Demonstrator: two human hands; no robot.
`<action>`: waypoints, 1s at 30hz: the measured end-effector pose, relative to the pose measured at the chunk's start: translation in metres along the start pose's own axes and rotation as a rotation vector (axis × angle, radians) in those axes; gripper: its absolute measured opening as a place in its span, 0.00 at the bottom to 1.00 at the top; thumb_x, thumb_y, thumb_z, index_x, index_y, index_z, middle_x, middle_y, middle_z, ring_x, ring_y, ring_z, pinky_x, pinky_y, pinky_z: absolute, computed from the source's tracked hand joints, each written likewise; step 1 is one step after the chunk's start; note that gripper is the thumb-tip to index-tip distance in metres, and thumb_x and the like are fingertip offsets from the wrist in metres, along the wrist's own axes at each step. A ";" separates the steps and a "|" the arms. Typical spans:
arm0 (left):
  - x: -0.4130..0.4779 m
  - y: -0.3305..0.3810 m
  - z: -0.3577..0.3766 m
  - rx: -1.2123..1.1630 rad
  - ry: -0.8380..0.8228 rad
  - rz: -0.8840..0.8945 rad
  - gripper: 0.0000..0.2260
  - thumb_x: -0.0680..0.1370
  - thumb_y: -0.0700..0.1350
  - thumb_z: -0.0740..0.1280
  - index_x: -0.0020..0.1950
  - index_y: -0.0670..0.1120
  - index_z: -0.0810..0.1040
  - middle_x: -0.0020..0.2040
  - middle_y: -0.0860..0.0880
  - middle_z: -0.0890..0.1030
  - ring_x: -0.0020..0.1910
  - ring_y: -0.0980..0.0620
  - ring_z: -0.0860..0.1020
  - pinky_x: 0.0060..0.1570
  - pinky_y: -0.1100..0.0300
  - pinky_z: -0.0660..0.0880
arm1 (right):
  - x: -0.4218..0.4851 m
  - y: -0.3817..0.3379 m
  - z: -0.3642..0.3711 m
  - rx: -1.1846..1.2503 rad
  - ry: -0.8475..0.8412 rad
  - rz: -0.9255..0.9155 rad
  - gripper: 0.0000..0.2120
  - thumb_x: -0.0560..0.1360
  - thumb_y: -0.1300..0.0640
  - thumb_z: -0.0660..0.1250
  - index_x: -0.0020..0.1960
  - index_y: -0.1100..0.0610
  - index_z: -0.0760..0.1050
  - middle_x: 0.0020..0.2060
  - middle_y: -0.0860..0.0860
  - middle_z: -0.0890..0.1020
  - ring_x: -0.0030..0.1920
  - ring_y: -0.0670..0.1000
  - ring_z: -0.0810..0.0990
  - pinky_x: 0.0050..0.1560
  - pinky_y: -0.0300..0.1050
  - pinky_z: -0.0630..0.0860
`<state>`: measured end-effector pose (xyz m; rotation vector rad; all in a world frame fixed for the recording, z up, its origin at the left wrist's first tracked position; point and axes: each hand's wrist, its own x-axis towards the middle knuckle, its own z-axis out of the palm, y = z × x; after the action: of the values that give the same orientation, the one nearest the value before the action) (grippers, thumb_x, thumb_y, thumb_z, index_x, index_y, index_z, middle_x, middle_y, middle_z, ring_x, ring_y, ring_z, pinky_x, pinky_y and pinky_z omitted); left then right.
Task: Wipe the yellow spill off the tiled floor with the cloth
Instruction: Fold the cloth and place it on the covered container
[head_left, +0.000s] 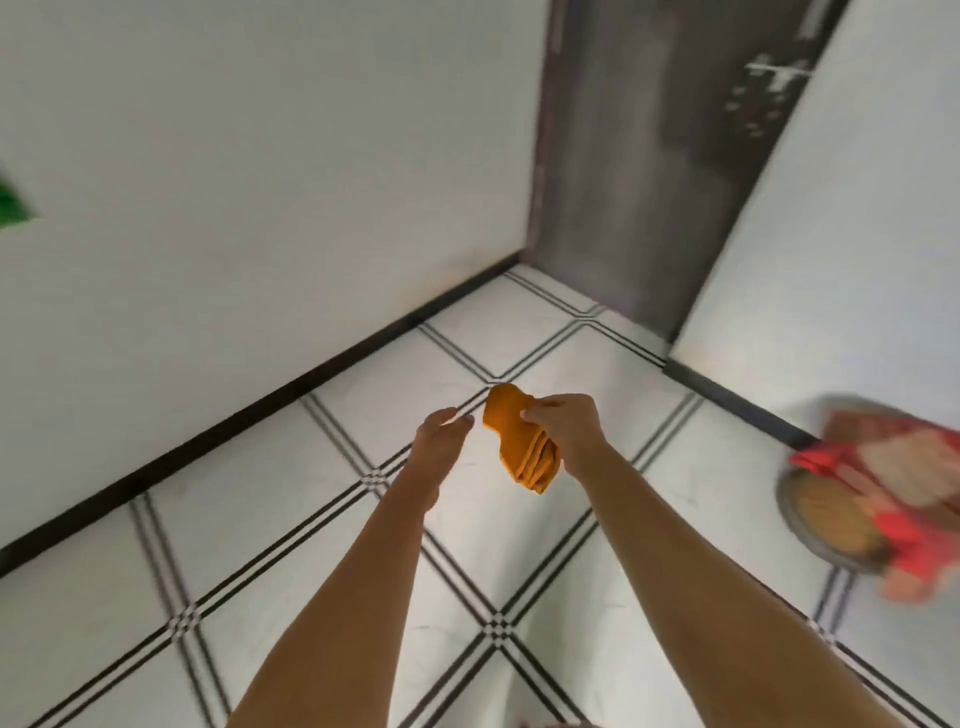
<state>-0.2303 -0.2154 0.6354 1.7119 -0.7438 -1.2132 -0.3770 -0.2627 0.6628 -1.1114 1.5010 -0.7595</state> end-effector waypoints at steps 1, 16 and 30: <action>0.008 0.007 0.031 0.017 -0.052 0.008 0.19 0.77 0.49 0.65 0.68 0.47 0.70 0.64 0.44 0.73 0.59 0.46 0.72 0.51 0.56 0.70 | 0.011 0.003 -0.029 0.025 0.045 0.017 0.05 0.68 0.64 0.72 0.41 0.58 0.78 0.41 0.56 0.81 0.48 0.58 0.80 0.55 0.54 0.77; 0.085 0.070 0.496 0.358 -0.766 0.042 0.20 0.79 0.52 0.61 0.69 0.48 0.66 0.67 0.45 0.70 0.58 0.48 0.71 0.54 0.52 0.69 | 0.143 0.072 -0.412 0.288 0.712 0.206 0.04 0.70 0.63 0.71 0.40 0.59 0.76 0.37 0.54 0.78 0.41 0.53 0.76 0.50 0.50 0.76; 0.152 0.065 0.859 0.573 -0.926 -0.124 0.19 0.80 0.52 0.60 0.68 0.46 0.66 0.58 0.48 0.74 0.51 0.51 0.73 0.49 0.58 0.70 | 0.314 0.183 -0.685 0.629 0.977 0.515 0.06 0.70 0.65 0.71 0.40 0.57 0.76 0.36 0.51 0.78 0.47 0.57 0.79 0.55 0.53 0.77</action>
<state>-0.9839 -0.6439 0.5189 1.5791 -1.6749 -2.0526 -1.0844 -0.5533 0.5365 0.2021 1.9853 -1.3585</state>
